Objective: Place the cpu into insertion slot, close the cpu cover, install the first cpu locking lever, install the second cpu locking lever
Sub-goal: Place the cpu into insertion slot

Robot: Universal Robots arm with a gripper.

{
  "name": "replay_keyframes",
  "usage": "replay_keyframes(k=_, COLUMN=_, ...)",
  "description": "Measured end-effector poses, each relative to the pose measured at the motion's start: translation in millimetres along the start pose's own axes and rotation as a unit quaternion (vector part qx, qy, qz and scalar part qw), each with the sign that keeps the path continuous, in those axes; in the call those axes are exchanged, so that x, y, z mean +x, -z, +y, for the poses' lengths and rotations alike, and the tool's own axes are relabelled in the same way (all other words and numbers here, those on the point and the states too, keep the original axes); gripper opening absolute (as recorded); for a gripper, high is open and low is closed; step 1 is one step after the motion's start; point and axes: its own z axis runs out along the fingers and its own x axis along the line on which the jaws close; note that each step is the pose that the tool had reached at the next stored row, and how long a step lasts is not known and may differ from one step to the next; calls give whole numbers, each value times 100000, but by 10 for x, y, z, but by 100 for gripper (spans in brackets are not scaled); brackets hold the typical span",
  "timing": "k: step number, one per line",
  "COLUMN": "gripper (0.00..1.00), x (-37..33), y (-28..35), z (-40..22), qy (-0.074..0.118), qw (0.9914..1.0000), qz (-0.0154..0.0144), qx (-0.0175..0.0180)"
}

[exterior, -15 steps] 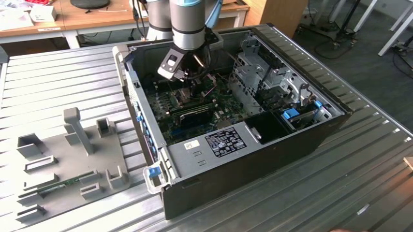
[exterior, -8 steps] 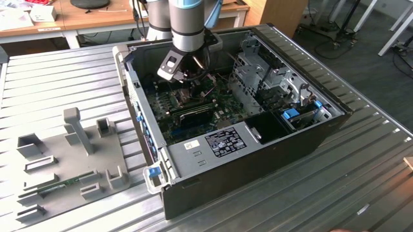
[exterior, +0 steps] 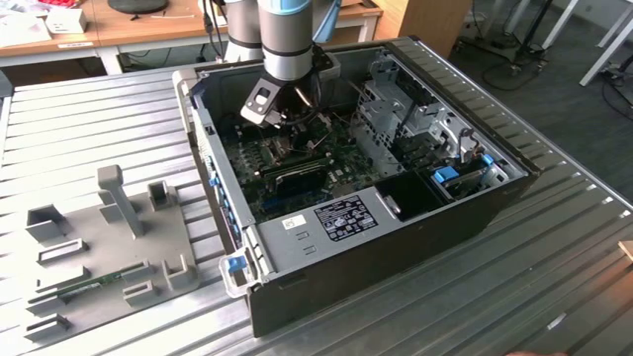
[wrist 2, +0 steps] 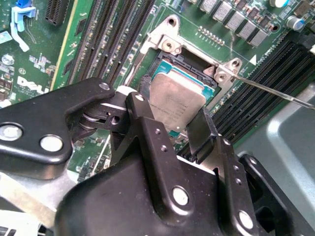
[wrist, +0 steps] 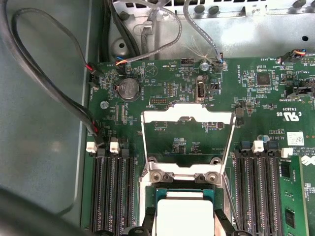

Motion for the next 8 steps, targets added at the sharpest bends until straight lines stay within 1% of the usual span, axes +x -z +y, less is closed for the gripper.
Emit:
replay_keyframes(k=4, gripper=54, x=0, y=-2, z=0, qy=-2, qw=100000, qz=9, qx=11)
replay_keyframes(k=8, gripper=54, x=-1, y=-22, z=-2, qy=-2, qw=100000, qz=4, qx=14)
